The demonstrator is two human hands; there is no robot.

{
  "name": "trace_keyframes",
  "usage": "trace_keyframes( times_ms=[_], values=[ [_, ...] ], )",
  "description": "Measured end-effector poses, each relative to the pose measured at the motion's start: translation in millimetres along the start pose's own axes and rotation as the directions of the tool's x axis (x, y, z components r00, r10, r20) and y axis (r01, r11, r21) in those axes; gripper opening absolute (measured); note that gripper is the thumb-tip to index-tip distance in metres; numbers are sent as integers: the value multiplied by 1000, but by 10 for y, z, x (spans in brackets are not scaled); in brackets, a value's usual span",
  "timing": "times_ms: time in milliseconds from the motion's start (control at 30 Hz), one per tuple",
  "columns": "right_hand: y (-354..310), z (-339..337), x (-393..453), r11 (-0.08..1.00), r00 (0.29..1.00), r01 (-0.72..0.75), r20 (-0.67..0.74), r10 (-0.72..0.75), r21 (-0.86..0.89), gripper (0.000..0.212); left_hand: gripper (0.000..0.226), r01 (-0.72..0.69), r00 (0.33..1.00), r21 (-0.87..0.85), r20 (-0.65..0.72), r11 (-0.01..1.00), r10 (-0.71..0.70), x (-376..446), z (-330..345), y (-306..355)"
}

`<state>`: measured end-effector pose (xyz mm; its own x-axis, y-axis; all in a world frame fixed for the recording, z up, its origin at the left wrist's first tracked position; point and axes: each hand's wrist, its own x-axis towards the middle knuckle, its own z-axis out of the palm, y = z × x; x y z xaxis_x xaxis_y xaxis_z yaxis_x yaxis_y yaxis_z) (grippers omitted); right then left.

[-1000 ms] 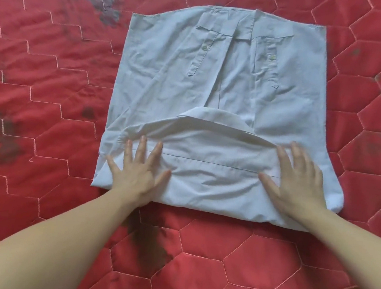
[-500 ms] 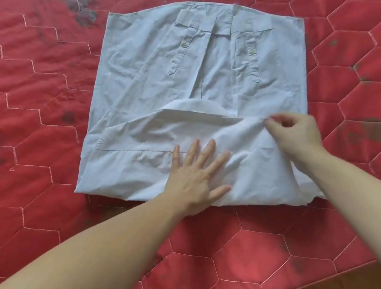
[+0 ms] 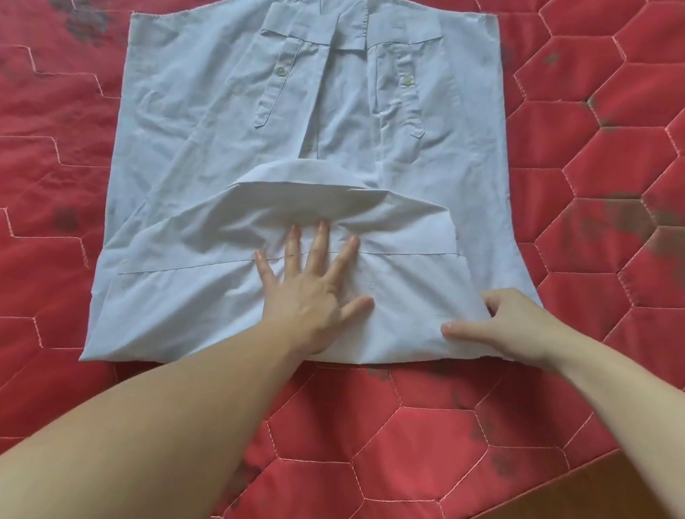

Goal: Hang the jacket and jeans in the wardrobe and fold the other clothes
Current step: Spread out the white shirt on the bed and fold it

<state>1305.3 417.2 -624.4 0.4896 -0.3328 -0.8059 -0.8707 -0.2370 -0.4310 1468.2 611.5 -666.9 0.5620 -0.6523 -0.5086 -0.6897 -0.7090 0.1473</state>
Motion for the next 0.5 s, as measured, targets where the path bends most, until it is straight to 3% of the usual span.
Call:
trace_keyframes(
  times_ms=[67,133,167,233,267,367,500],
  values=[
    [30,-36,-3,1000,998,-7,55,7,-10,16,79,3,1000,-1,3,1000,-3,26,-17,-4],
    [21,-46,-5,993,999,-8,32,5,119,15,79,1,1000,1,14,1000,-1,40,-26,-5],
    [4,-45,-4,959,999,12,-40,-1,283,12,79,-1,1000,1,19,1000,1,47,-27,-8],
    [2,-70,-12,780,961,95,-261,90,619,13,79,-5,1000,2,27,1000,4,50,-29,-9],
    [27,-97,-26,721,915,151,-372,157,676,16,78,-3,1000,6,22,1000,3,48,-37,-7],
    [167,-120,-98,802,827,202,-536,168,563,20,73,-41,999,39,-26,998,42,9,-53,78],
    [289,-53,-197,866,794,190,-591,142,463,17,63,-362,928,26,-81,932,363,-134,-68,525]
  ],
)
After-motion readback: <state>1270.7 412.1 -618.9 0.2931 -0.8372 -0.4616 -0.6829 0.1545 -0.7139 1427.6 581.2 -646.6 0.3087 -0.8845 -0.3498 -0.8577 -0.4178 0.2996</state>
